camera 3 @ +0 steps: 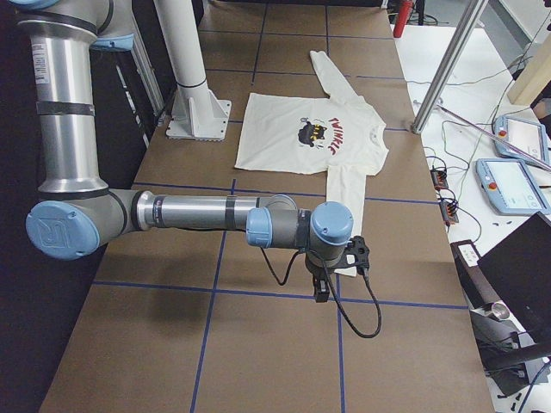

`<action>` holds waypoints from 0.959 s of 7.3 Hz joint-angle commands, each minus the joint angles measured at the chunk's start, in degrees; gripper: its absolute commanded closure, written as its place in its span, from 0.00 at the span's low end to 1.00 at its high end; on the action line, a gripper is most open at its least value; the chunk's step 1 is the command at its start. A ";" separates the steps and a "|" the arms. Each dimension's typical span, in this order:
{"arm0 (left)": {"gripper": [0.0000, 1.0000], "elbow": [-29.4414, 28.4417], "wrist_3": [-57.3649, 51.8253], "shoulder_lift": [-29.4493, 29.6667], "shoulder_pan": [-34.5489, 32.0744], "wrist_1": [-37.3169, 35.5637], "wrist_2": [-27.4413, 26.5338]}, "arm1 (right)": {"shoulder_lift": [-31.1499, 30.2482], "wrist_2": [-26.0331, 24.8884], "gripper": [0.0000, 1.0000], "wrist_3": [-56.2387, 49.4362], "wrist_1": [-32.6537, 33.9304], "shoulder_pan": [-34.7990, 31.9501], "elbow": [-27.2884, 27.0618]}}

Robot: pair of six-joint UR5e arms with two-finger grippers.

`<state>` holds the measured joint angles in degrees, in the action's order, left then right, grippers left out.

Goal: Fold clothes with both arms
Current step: 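Move the right gripper to the cuff of the sleeve nearest it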

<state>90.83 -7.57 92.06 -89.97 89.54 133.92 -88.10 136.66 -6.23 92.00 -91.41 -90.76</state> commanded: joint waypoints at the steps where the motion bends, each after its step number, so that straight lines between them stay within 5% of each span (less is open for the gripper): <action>1: 0.00 1.62 -0.08 1.18 -0.47 0.29 0.55 | 2.58 0.97 0.00 5.67 -0.16 0.09 0.93; 3: 0.00 3.11 0.18 1.02 -0.30 0.73 0.64 | -0.82 2.83 0.00 10.58 -14.40 5.07 3.12; 5: 0.00 2.61 0.53 1.28 -0.21 6.49 0.56 | 0.90 -4.27 0.00 22.19 -27.78 14.11 6.36; 7: 0.00 1.38 1.85 1.01 0.14 7.66 0.20 | 6.95 -4.29 0.00 22.32 -30.83 15.91 15.22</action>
<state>92.86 -6.20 93.21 -89.94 95.93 134.24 -84.94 132.87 15.13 63.58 -77.04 -80.80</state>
